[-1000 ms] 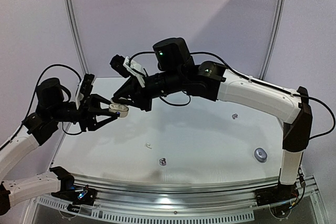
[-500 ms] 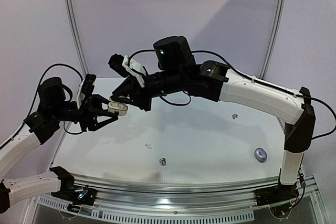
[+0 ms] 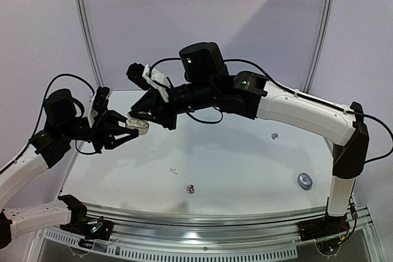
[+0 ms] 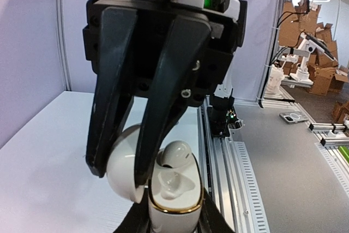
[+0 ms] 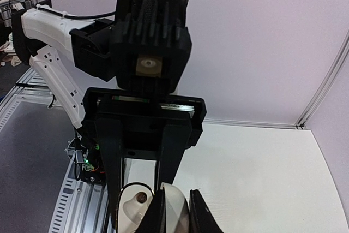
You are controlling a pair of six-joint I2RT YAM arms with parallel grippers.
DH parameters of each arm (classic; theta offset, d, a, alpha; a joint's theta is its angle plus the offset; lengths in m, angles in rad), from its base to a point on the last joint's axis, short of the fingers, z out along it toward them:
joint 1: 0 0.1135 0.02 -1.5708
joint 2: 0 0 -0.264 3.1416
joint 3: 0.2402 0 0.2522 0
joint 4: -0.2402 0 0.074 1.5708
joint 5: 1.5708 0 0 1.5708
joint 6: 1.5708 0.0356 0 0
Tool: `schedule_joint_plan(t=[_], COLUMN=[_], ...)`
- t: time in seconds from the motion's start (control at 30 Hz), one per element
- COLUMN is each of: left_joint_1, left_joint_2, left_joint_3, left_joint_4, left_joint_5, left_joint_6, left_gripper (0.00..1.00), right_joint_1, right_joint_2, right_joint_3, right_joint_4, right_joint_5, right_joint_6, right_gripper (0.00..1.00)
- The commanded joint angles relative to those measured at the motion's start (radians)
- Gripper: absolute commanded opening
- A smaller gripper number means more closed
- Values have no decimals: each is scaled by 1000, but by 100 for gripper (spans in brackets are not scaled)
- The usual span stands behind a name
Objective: Insert the wireless bluetooth earbuds into the charging case
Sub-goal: Pass from the right arm to the left
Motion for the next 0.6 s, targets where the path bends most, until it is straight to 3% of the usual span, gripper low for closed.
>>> schedule_joint_plan(t=[0.0,0.1,0.3,0.57], left_joint_1=[-6,-6,-6,-7], left_joint_2=[1,1,-9,-31], left_joint_3=[0,0,-4,-13], left_joint_4=[5,7,19,10], left_joint_5=[8,7,8,46], left_joint_6=[-11,-14,9,99], left_gripper=[17,1,0,0], right_joint_1=[12,12,10,-30], right_joint_2=[-40,-40,-40,-45], right_joint_3=[-1,-1,-9,-52], right_joint_4=[19,21,15,50], right_joint_5=[3,1,40,11], right_joint_6=[-10,-11,15,106], right_gripper=[3,4,29,33])
